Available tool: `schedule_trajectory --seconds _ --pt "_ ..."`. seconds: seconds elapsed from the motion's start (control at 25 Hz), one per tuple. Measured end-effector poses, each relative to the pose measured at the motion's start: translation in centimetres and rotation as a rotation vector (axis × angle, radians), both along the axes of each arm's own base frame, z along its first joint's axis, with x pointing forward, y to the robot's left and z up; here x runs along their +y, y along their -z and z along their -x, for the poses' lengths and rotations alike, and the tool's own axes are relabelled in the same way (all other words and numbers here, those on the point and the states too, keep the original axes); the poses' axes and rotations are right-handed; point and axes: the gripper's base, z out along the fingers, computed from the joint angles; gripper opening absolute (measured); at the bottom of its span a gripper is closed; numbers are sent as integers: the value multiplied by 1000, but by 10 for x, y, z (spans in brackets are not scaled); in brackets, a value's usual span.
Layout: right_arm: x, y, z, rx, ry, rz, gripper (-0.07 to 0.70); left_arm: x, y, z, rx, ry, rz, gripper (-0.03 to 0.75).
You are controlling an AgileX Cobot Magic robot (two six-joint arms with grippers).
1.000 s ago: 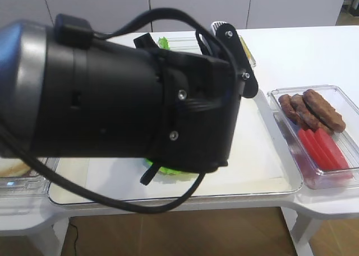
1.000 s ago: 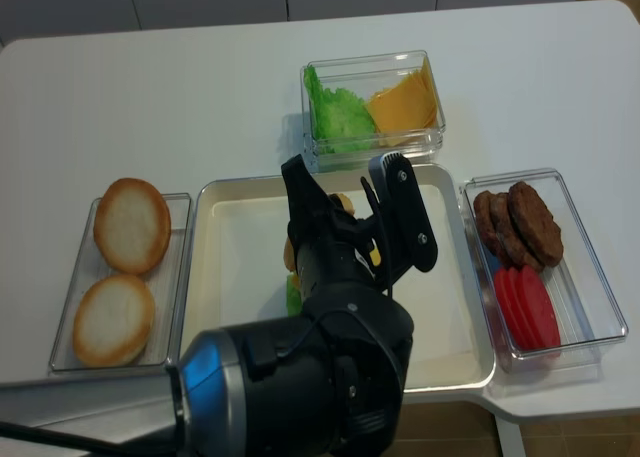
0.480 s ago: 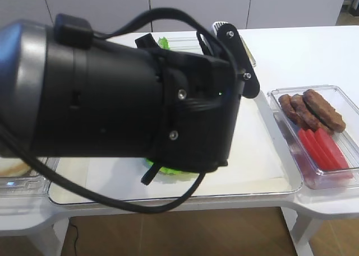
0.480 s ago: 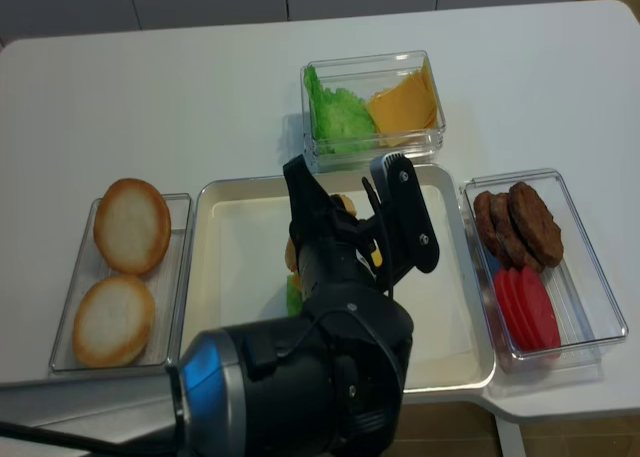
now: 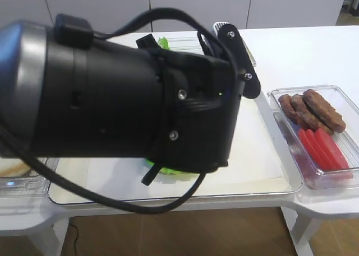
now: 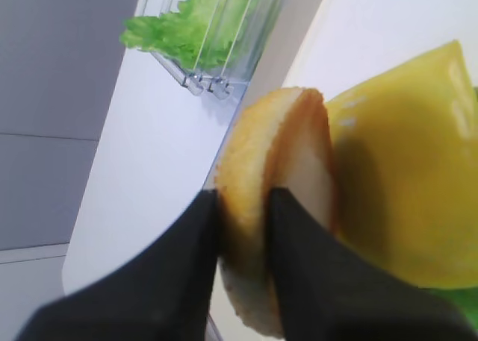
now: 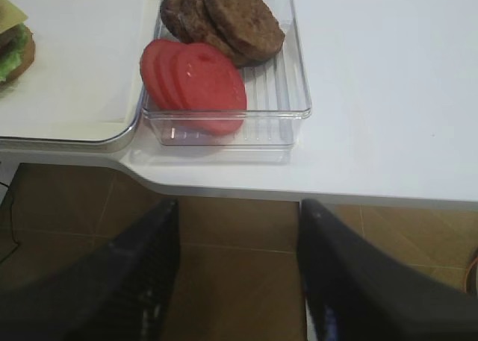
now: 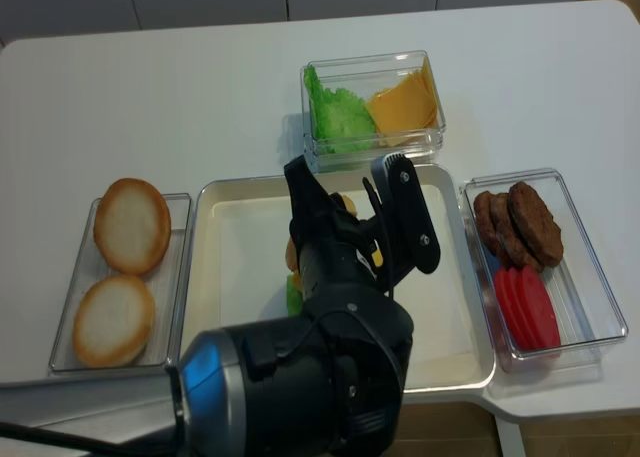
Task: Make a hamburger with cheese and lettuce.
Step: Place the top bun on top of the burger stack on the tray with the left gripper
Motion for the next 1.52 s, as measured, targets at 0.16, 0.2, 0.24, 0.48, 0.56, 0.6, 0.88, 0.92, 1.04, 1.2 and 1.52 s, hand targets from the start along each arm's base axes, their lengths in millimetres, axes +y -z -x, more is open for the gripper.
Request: schedule_trajectory --seconds 0.16,0.2,0.24,0.48,0.56,0.6,0.88,0.92,1.04,1.2,1.52 --pt "0 0 0 0 0 0 387 -1 0 1 2 5 3 178" --pt "0 0 0 0 0 0 387 -1 0 1 3 9 6 179" --pt "0 0 0 0 0 0 387 -2 0 1 3 13 6 179" --pt "0 0 0 0 0 0 387 -7 1 7 7 46 16 181" --pt "0 0 0 0 0 0 387 -8 1 8 14 44 19 181" --pt "0 0 0 0 0 0 387 -7 2 8 18 41 22 181" --pt "0 0 0 0 0 0 387 -9 4 11 56 32 46 188" --pt "0 0 0 0 0 0 387 -9 4 11 61 37 52 193" --pt "0 0 0 0 0 0 387 -11 6 12 79 37 87 222" --pt "0 0 0 0 0 0 387 -12 8 14 102 19 125 244" --pt "0 0 0 0 0 0 387 -12 9 14 117 11 142 249"
